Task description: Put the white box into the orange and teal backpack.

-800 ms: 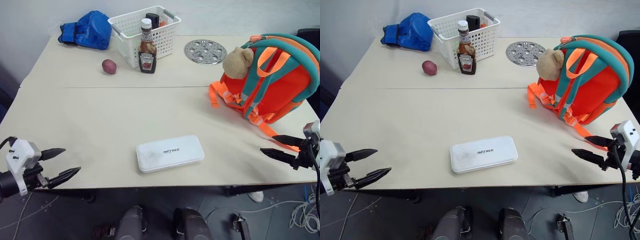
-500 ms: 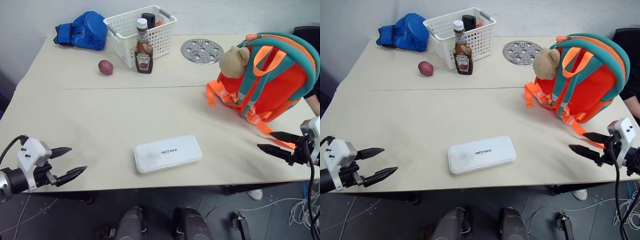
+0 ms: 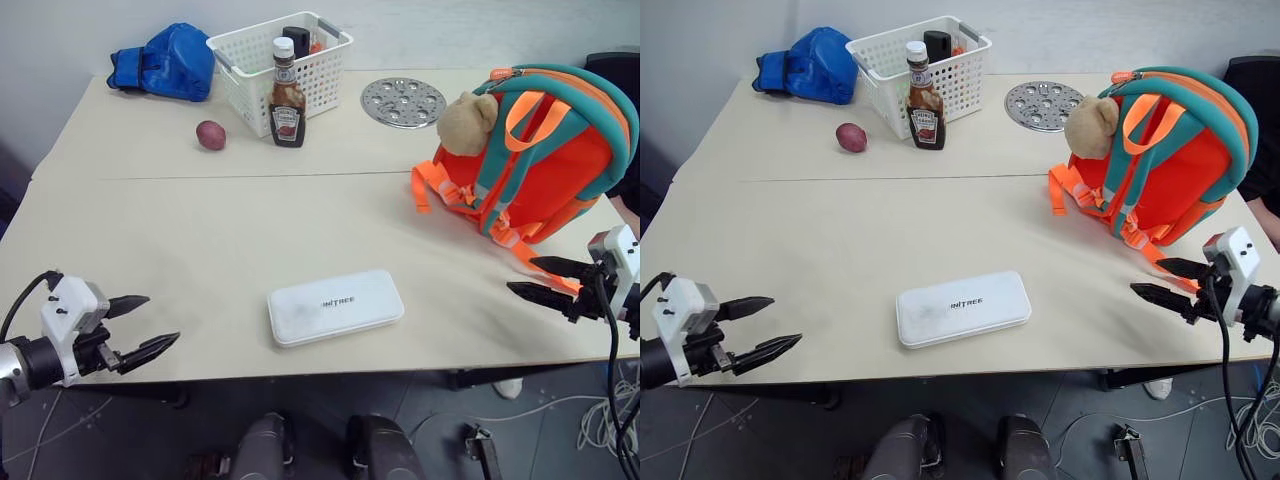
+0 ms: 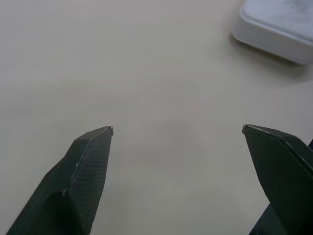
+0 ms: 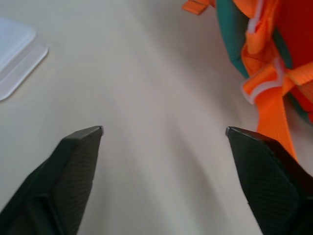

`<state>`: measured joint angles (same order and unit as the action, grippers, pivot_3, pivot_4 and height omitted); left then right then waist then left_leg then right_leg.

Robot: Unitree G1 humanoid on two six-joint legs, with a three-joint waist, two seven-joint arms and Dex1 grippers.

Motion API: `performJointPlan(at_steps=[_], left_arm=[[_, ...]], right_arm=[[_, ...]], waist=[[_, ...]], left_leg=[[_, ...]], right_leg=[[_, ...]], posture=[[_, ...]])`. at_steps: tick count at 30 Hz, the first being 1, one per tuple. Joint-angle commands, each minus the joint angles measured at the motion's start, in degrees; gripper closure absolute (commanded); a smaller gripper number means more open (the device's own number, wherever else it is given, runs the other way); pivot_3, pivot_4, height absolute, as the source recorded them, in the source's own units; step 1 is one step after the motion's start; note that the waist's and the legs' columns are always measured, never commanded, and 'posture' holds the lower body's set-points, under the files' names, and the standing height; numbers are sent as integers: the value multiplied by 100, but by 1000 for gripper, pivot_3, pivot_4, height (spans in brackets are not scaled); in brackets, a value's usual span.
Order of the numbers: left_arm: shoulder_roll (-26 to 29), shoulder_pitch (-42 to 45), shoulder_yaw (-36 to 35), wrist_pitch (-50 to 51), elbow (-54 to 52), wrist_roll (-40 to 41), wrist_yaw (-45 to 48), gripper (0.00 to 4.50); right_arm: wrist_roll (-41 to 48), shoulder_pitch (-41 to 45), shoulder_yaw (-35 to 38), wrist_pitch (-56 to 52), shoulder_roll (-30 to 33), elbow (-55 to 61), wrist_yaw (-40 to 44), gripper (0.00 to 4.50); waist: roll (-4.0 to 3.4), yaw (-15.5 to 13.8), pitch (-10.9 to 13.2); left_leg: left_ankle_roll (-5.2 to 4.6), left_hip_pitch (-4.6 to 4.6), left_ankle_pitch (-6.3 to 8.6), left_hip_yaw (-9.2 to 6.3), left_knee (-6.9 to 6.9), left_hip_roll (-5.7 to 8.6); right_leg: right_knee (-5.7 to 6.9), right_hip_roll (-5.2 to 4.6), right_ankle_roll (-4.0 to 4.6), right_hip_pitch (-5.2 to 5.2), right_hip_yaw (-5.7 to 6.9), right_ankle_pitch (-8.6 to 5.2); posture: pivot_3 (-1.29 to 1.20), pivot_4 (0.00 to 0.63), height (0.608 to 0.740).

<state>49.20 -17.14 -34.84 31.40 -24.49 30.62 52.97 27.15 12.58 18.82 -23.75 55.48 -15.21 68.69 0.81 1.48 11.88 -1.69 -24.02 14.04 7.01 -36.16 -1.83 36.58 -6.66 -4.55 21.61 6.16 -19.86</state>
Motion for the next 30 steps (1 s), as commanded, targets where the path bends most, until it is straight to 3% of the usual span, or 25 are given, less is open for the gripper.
performJointPlan(at_steps=[1, 9, 11, 17, 30], left_arm=[[85, 101, 192, 36, -305, 167, 111, 1241], [65, 1101, 1931, -184, -231, -228, 187, 3841], [-104, 1528, 2663, -320, 18, -528, 198, 4477], [-204, 2130, 3563, -565, 484, -1011, 307, 4477], [-486, 2920, 4020, -936, 1390, -1386, 461, 4477]], right_arm=[[137, 98, -140, 8, -60, 352, 261, 1658], [-240, 601, -1135, 310, -411, 362, 631, 4438], [-375, 738, -1469, 405, -682, 296, 655, 4500], [-610, 971, -1842, 460, -1041, 210, 554, 4500], [-384, 581, -1999, 55, -1339, 1299, 427, 4500]], waist=[[0, 0, 0], [-1, -5, -1], [-1, -8, -1], [-1, -9, -1], [0, -53, -2]], left_leg=[[2, 1, -1, 0, 0, 0], [15, 9, -9, 1, -4, 3], [18, 10, -11, 1, -3, 3], [28, 17, -18, 2, -2, 3], [31, 29, -20, -3, -5, 3]], right_leg=[[3, 0, 0, 0, 0, 0], [24, 0, -1, -1, -2, 1], [29, 1, -2, 0, -1, 1], [44, 6, -3, 1, -1, 1], [63, 4, -3, -2, -1, 2]], posture=[[0, 150, 740], [0, 150, 740], [0, 150, 740], [0, 150, 740], [0, 150, 740]])
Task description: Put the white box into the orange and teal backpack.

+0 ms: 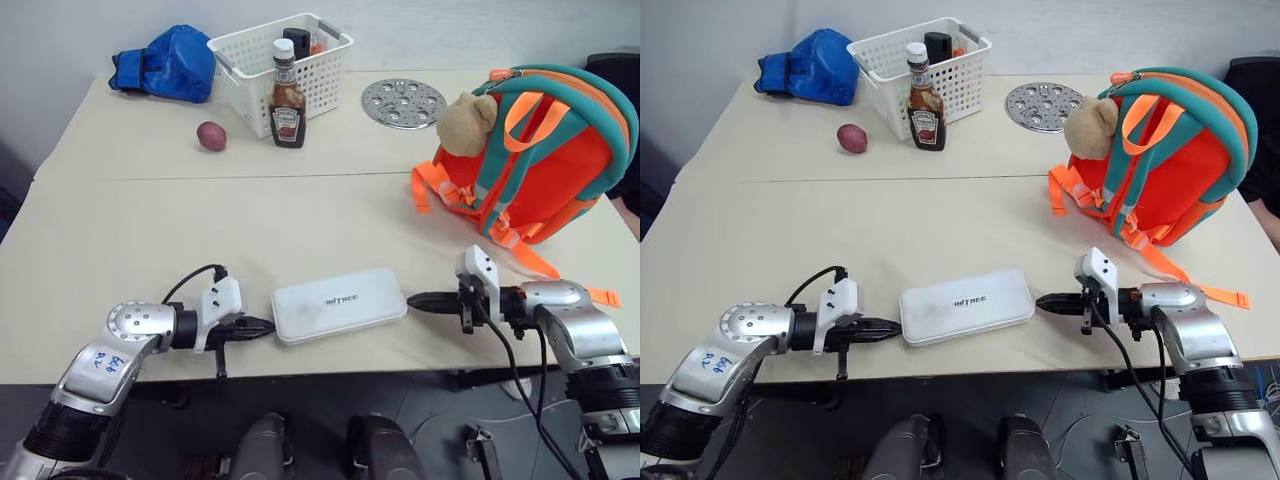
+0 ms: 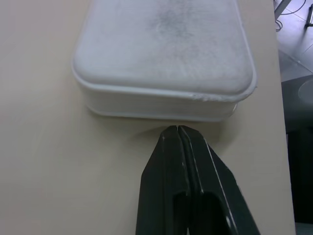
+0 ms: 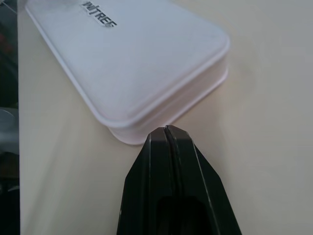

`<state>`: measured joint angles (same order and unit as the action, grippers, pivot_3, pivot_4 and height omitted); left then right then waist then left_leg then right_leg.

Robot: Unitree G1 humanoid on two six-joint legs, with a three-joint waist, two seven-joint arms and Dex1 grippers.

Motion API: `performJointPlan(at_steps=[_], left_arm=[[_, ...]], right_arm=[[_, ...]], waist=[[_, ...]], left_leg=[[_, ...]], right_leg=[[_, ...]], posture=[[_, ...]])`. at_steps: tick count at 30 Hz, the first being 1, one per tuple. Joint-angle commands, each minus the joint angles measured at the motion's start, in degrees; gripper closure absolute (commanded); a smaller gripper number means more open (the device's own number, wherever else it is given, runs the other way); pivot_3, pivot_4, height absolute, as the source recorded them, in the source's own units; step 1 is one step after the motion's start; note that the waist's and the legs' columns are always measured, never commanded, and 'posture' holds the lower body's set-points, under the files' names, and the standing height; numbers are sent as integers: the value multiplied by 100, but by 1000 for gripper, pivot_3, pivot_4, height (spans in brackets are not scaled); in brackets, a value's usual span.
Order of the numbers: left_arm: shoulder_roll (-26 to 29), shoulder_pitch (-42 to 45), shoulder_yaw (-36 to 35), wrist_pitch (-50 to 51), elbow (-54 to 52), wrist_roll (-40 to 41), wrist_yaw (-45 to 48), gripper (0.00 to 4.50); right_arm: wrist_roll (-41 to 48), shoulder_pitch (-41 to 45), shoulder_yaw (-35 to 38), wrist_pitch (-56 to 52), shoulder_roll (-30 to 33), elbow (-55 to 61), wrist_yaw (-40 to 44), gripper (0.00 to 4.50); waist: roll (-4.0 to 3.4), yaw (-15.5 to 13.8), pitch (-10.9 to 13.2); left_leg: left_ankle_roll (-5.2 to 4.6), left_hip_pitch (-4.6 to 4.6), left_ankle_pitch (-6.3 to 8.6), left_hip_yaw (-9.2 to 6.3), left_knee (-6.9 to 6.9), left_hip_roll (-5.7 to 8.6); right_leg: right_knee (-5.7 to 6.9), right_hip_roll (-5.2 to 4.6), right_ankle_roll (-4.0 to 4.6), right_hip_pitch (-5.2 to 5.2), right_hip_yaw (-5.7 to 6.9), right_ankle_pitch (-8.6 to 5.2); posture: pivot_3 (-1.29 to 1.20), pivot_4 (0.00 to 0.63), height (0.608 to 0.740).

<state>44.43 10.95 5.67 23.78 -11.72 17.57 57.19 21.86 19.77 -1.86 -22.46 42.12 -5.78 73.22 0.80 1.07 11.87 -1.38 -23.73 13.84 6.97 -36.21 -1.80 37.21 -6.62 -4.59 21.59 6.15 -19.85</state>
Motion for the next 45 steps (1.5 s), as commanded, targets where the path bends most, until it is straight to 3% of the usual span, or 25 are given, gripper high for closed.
performJointPlan(at_steps=[1, 18, 23, 27, 30, 32, 35, 38, 41, 45], left_arm=[[-4, 137, -44, -222, 188, -98, 56, 4477], [-412, 536, -469, -467, 825, -98, -274, 4477], [-181, 413, -670, -204, 784, 34, -177, 4477], [259, 104, -1375, 1154, 470, 980, 76, 3600], [491, -86, -1711, 1973, 285, 1506, 136, 2637], [574, -65, -1943, 3062, 254, 2100, 44, 2030], [449, 335, -2153, 5031, 505, 2851, -418, 1123], [199, 581, -2060, 5730, 456, 2987, -814, 164], [-473, 1075, -2424, 6622, 813, 2962, -1481, 44], [-602, 1204, -2178, 6872, 842, 3384, -1736, 44]], right_arm=[[156, -171, 72, -96, 0, 411, -47, 4500], [307, -343, 141, -355, 71, 717, -151, 4500], [199, -257, 121, -252, 149, 577, -102, 4500], [-42, 70, 8, 83, 360, 158, 205, 4500], [-258, 320, -153, 404, 436, -179, 433, 4500], [-471, 516, -290, 709, 445, -449, 580, 4500], [-701, 794, -480, 1072, 392, -807, 744, 4500], [-848, 941, -612, 1311, 320, -992, 836, 4500], [-919, 1021, -679, 1405, 233, -1056, 833, 4500], [-966, 1044, -718, 1471, 174, -1054, 866, 4500]], waist=[[1, -19, 0], [1, -89, -1], [1, -82, 0], [1, -51, 0], [2, -45, 0], [2, -46, 0], [3, -89, 0], [3, -92, 0], [8, -102, 0], [8, -80, -1]], left_leg=[[0, 2, 0, 0, 0, 0], [2, 11, 0, 2, -5, 0], [2, 11, 0, 2, -5, 0], [3, 13, 0, 3, -4, -3], [4, 16, 0, 2, -3, -3], [5, 17, 0, 2, -3, -2], [7, 17, -2, 0, -6, -1], [8, 16, -3, -5, -13, 2], [10, 16, -4, -8, -16, 3], [16, 19, -7, -7, -23, 1]], right_leg=[[2, 0, 0, -1, -1, 0], [20, -1, 0, -1, -4, 0], [21, -1, 0, -1, -4, 0], [23, 1, 0, 0, -4, 0], [23, 0, 0, -1, -5, 0], [23, -1, -1, -3, -6, 0], [26, -2, -1, -3, -6, -1], [32, -2, -3, -4, -7, -2], [36, -1, -3, -7, -6, -2], [46, 2, -3, -7, -8, -2]], posture=[[0, 150, 740], [0, 150, 740], [0, 150, 740], [0, 150, 740], [0, 150, 740], [0, 150, 740], [0, 150, 740], [0, 150, 740], [0, 150, 740], [0, 150, 740]])
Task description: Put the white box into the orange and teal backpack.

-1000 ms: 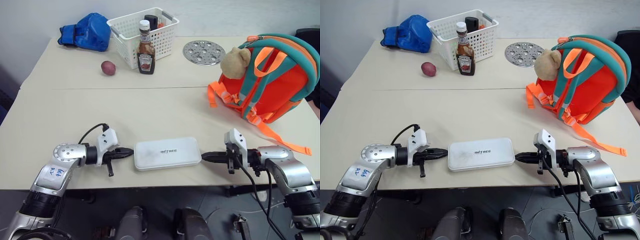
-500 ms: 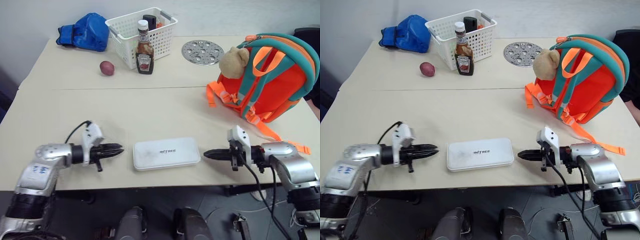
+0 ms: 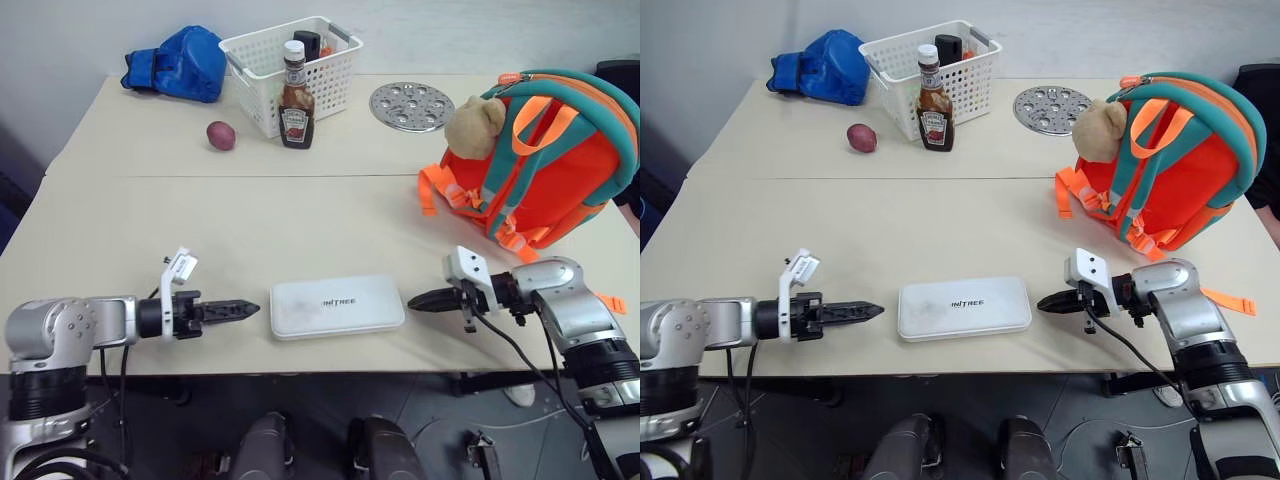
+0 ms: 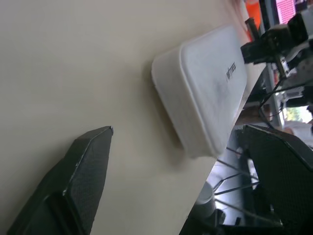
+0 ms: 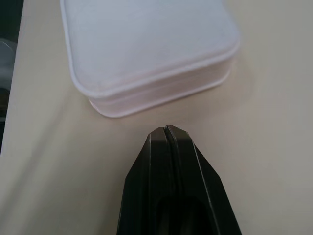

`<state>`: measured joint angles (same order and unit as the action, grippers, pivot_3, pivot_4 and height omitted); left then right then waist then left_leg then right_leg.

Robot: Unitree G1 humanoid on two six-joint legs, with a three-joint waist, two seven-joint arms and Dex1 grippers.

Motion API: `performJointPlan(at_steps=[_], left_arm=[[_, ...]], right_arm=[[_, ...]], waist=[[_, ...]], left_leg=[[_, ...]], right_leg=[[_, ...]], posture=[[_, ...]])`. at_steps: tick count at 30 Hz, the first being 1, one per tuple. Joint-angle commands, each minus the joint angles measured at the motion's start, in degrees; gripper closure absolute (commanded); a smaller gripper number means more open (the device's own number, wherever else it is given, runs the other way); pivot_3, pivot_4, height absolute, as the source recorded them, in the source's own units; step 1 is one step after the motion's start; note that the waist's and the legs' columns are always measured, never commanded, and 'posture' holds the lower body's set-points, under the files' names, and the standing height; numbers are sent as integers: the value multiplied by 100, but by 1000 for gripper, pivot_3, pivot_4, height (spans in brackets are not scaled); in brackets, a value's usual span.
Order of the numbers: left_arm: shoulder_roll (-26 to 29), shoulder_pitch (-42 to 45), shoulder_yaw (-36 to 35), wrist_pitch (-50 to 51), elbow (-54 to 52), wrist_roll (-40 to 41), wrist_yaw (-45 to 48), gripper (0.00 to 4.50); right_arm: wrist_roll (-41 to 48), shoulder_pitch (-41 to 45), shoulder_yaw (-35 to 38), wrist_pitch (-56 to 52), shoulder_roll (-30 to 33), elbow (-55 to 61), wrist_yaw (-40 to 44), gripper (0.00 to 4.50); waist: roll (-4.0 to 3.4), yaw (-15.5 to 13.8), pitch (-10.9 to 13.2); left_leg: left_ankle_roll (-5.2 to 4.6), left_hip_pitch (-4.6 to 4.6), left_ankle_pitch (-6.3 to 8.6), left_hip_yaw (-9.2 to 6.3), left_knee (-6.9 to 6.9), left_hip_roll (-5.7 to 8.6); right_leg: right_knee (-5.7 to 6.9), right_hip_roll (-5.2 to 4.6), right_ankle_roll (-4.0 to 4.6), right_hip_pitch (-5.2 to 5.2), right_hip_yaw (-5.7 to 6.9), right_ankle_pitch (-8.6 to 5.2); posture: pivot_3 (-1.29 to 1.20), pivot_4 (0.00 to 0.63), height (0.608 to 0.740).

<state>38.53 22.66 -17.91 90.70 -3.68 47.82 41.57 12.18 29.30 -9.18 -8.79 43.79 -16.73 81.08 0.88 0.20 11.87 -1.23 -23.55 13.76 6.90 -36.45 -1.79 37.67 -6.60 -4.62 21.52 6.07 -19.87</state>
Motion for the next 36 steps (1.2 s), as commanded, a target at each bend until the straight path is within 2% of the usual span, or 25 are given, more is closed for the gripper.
performJointPlan(at_steps=[1, 7, 10, 13, 22, 29, 32, 36], left_arm=[[-86, 113, 274, 180, 101, 455, -288, 44], [-684, 551, 674, 180, 493, 650, -928, 44], [-1148, 788, 844, 25, 663, 231, -1175, 44], [-1596, 1257, 893, -137, 1322, -58, -1291, 44], [-1546, 2126, 1513, -366, 2140, -234, -460, 44], [-1145, 2255, 1996, -292, 2017, -180, 295, 1526], [-955, 2175, 2118, -262, 1870, -153, 513, 1827], [-828, 2113, 2067, -274, 1772, -146, 672, 2879]], right_arm=[[-5, 85, 6, 117, -2, 53, 93, 4500], [-56, -14, -26, 156, -42, 177, 104, 4500], [2, -113, -9, 23, -98, 311, -2, 4500], [32, -307, -32, -119, -112, 623, -67, 4500], [11, -404, -5, -332, -157, 945, -256, 4500], [14, -439, 4, -290, -165, 902, -308, 4500], [20, -507, 18, -249, -170, 902, -345, 4500], [57, -597, 55, -209, -178, 932, -413, 4500]], waist=[[0, 6, 0], [1, -31, -1], [3, -69, -2], [5, -144, -5], [6, -154, -6], [7, -98, -6], [8, -41, -5], [8, -30, -5]], left_leg=[[1, 3, -1, 1, 1, -1], [3, 11, -2, 1, -1, 4], [2, 13, -2, 0, -3, 6], [1, 24, -2, 0, -9, 6], [3, 23, -1, -3, -23, 4], [6, 17, 2, 1, -20, 0], [6, 9, 1, 2, -20, -1], [6, 10, 1, 0, -20, 0]], right_leg=[[1, 0, 0, -1, -2, 0], [-2, -4, 0, -12, -4, 0], [-5, -4, -1, -18, -4, 0], [-4, -2, 0, -31, -2, 0], [-7, 0, 0, -38, -2, 0], [-5, 4, 0, -25, -4, 0], [-3, 5, 0, -15, -4, 0], [-5, 3, 0, -20, -3, 0]], posture=[[0, 150, 740], [0, 150, 740], [0, 150, 740], [0, 150, 740], [0, 150, 740], [0, 150, 740], [0, 150, 740], [0, 150, 740]])
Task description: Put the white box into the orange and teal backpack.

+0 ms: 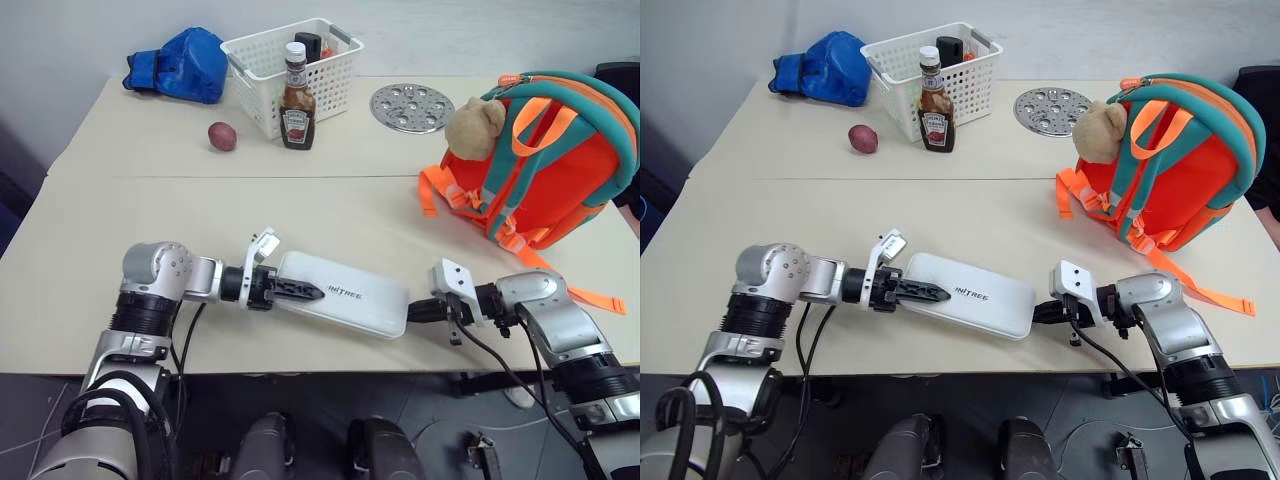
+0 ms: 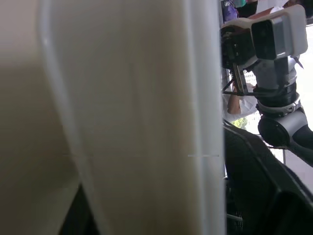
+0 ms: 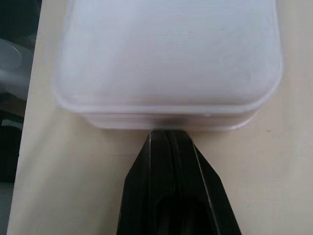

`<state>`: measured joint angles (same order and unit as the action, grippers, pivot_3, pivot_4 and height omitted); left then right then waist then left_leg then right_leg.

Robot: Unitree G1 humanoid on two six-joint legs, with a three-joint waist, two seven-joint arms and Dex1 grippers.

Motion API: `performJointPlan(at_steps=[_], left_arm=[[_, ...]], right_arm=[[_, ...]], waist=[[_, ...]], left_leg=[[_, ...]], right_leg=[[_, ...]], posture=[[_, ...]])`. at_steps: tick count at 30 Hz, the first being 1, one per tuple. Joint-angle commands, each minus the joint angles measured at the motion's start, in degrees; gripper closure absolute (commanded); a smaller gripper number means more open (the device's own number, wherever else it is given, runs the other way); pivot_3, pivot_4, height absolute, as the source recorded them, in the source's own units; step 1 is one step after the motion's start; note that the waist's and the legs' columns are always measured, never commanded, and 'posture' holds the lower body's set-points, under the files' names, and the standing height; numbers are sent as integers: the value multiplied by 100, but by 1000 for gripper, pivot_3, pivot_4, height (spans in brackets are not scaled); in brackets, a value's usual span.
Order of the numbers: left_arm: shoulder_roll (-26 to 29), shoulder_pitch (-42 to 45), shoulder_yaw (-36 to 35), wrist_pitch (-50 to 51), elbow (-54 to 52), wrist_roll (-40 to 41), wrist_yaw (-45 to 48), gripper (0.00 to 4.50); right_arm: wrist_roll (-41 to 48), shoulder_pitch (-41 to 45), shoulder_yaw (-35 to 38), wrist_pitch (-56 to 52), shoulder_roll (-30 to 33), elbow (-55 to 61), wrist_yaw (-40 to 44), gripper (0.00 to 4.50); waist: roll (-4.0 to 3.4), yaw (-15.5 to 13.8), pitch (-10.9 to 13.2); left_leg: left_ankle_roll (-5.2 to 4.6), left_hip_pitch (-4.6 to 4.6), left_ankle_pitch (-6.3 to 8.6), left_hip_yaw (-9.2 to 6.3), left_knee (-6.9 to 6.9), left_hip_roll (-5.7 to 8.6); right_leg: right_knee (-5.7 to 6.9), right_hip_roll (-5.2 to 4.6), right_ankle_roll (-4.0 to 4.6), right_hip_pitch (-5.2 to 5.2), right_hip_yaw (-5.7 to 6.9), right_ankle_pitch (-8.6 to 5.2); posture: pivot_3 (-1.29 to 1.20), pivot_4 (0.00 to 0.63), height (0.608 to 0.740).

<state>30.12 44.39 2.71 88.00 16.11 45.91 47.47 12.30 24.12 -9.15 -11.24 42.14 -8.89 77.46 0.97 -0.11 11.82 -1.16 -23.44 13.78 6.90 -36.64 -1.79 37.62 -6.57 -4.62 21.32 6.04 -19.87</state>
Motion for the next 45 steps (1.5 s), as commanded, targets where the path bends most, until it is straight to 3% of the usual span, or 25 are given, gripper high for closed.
performJointPlan(at_steps=[1, 15, 22, 25, 27, 31, 36, 45], left_arm=[[28, -67, -67, 10, -224, 73, 105, 3056], [75, -596, -2245, 431, -1321, 806, -322, 3121], [-25, -864, -2715, 240, -2033, 1044, -524, 3121], [-116, -1319, -3528, -267, -3064, 1277, -937, 3121], [-220, -1522, -3929, -490, -3431, 1448, -1236, 3121], [-393, -1631, -4271, -706, -3657, 1843, -1757, 3121], [-414, -1692, -4205, -953, -3847, 2277, -2262, 3121], [-105, -1842, -3843, -1422, -3910, 2744, -2690, 3121]], right_arm=[[57, -100, 71, 44, -14, 164, -77, 4500], [1112, -1073, 1486, -1265, 289, 1459, -1013, 4500], [1547, -1225, 2163, -1927, 351, 1785, -1540, 4500], [2391, -1475, 3706, -2968, 415, 1934, -2276, 3928], [2712, -1472, 4243, -3338, 422, 1941, -2642, 3292], [2893, -1174, 4453, -3593, 398, 1749, -3074, 1849], [2754, -484, 4042, -3445, 297, 1127, -3336, 66], [2131, 875, 3248, -2567, -82, -494, -3478, 26]], waist=[[0, 6, 0], [3, 21, 2], [5, 16, 4], [5, 9, 7], [9, 3, 9], [13, 21, 8], [13, 24, 9], [13, 27, 10]], left_leg=[[-1, -1, 0, 0, -1, 0], [-1, -12, 0, 0, 6, -2], [1, -13, 0, -1, 14, -2], [-1, -21, 0, 0, 25, 1], [-4, -24, 0, -1, 31, 2], [-3, -11, -2, 0, 32, -1], [-8, -9, -6, 8, 37, 4], [-4, -13, -7, 12, 42, 3]], right_leg=[[0, -1, 0, 0, -1, 0], [-1, -1, 0, 14, -4, 0], [-8, -2, 0, 14, -3, 0], [-14, -5, 0, 21, -5, 0], [-22, -7, 0, 21, -3, 0], [-24, -1, 1, 9, -2, 0], [-24, -2, 2, 11, -12, -1], [-21, 2, 2, 22, -11, -1]], posture=[[0, 150, 740], [0, 150, 740], [0, 150, 740], [0, 150, 740], [0, 150, 740], [0, 150, 740], [0, 150, 740], [0, 150, 740]])
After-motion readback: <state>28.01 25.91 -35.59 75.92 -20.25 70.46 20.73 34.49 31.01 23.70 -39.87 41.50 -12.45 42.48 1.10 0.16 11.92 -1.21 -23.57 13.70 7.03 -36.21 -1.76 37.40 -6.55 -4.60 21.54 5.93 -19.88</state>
